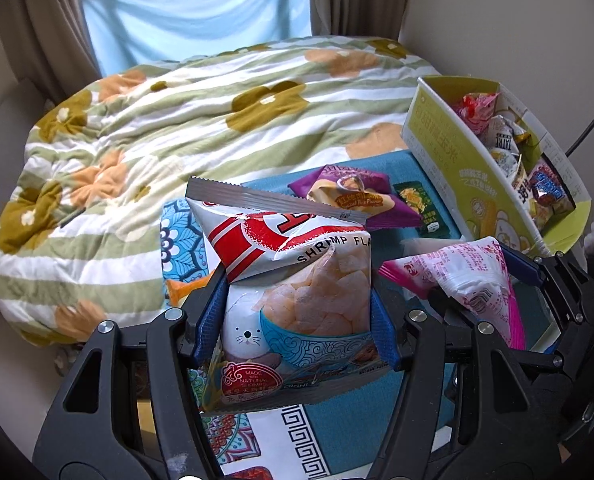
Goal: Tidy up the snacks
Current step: 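Carry both held bags over the cardboard box, then open the left gripper to drop the shrimp bag while the right releases the pink-white bag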
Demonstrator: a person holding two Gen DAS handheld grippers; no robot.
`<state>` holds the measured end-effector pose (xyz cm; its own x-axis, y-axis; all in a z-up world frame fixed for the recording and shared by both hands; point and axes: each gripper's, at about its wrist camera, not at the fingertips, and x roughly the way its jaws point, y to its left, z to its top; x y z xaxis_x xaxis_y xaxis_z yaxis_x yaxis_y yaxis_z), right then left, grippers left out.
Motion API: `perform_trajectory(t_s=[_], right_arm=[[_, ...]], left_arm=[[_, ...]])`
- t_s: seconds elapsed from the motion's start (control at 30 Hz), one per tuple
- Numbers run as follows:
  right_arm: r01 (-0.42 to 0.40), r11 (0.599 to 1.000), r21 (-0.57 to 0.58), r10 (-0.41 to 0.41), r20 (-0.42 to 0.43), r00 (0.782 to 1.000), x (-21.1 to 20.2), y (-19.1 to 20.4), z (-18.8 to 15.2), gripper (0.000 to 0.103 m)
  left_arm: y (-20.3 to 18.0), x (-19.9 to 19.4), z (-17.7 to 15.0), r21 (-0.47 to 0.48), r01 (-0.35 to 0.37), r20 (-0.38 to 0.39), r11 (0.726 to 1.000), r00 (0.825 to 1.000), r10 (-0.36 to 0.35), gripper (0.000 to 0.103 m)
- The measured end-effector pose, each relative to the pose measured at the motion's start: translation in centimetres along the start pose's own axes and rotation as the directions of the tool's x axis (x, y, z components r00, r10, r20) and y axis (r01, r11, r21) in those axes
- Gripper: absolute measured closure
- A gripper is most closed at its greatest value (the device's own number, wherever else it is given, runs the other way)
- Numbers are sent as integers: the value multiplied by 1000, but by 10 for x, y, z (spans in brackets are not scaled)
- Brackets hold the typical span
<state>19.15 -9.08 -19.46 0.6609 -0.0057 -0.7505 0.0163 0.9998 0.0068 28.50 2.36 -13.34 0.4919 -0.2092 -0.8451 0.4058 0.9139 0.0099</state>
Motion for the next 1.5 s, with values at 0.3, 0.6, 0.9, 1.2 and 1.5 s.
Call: perform_trajectory(t_s=[0.3, 0.6, 0.9, 1.2, 1.5], right_arm=[[-34, 994, 105, 29, 54, 998, -71, -40, 21, 41], [16, 991, 132, -30, 103, 994, -108, -127, 46, 41], [25, 989, 146, -39, 95, 995, -105, -234, 61, 41], [-8, 985, 171, 1, 40, 999, -78, -308, 61, 41], [-27, 978, 209, 26, 10, 1000, -59, -338, 58, 41]], left_arm=[[-32, -48, 27, 2, 36, 101, 999, 994, -36, 44], [-119, -47, 76, 15, 74, 153, 997, 985, -76, 44], [-220, 15, 125, -29, 134, 105, 991, 986, -130, 44], [-276, 80, 153, -56, 134, 28, 989, 991, -132, 43], [-275, 93, 153, -51, 49, -8, 997, 999, -50, 0]])
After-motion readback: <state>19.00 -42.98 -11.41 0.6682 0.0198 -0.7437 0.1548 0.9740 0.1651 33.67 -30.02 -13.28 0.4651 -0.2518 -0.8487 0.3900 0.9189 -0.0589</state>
